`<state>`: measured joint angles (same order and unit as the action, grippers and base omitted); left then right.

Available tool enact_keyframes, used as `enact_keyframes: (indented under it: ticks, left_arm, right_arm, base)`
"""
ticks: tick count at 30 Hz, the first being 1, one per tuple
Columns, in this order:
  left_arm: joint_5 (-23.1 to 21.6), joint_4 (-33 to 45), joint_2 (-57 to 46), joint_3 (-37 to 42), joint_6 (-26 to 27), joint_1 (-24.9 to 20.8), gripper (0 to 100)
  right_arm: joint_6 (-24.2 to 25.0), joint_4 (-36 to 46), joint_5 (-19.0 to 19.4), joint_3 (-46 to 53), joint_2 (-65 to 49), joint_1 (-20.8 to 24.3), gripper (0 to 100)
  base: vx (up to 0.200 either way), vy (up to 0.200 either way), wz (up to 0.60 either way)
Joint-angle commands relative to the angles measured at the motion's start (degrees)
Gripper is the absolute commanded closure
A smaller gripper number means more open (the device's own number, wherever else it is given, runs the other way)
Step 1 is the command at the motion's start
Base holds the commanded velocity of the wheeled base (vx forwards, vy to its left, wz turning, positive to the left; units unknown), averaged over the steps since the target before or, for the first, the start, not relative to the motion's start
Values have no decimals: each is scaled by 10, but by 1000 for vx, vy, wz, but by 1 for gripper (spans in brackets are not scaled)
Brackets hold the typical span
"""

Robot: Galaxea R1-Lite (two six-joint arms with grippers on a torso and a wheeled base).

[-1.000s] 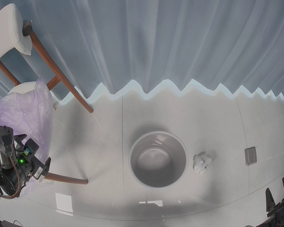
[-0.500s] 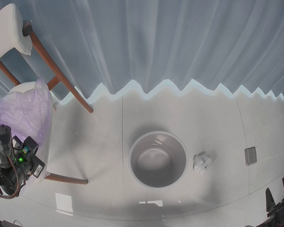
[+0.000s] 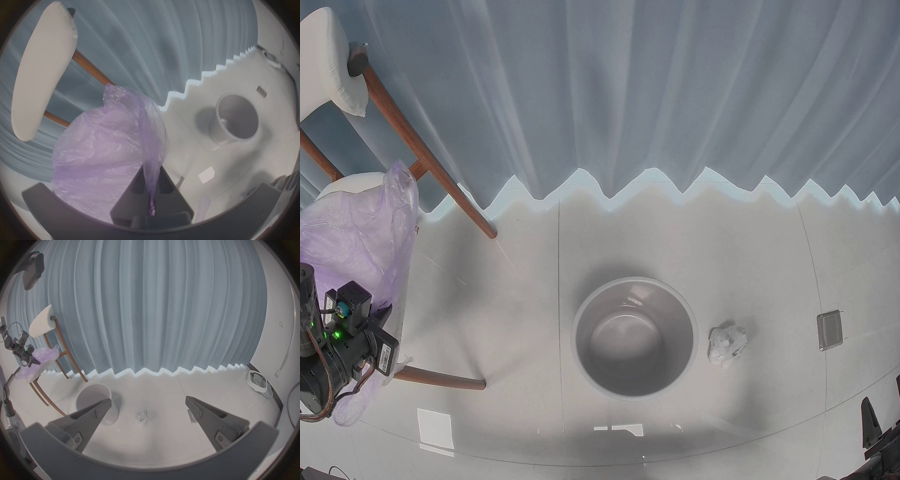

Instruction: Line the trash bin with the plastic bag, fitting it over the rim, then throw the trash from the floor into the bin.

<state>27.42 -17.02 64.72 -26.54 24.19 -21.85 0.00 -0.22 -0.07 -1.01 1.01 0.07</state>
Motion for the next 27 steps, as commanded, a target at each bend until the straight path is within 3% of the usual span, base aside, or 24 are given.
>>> enact_keyframes:
  ticks: [1, 2, 13, 15, 20, 27]
  left_arm:
    - [-39, 8, -23, 3, -39, -6, 100]
    - [-75, 23, -35, 1, -55, -1, 100]
    - [-284, 76, -67, -2, -136, 19, 100]
    - [-301, 76, -68, -3, -142, 30, 100]
    - [-391, 74, -68, -11, -184, 67, 100]
    - [-447, 70, -86, -16, -266, 73, 100]
  right_arm:
    - [0, 0, 0, 9, -10, 0, 0]
    - [0, 0, 0, 9, -10, 0, 0]
    - [1, 0, 0, 9, -10, 0, 0]
    - [1, 0, 0, 9, -10, 0, 0]
    - [8, 0, -2, 9, -10, -1, 0]
    - [10, 0, -3, 9, -10, 0, 0]
  base:
    - [0, 0, 0]
    - [0, 0, 0]
    - [0, 0, 0]
    - [0, 0, 0]
    - [0, 0, 0]
    - [0, 0, 0]
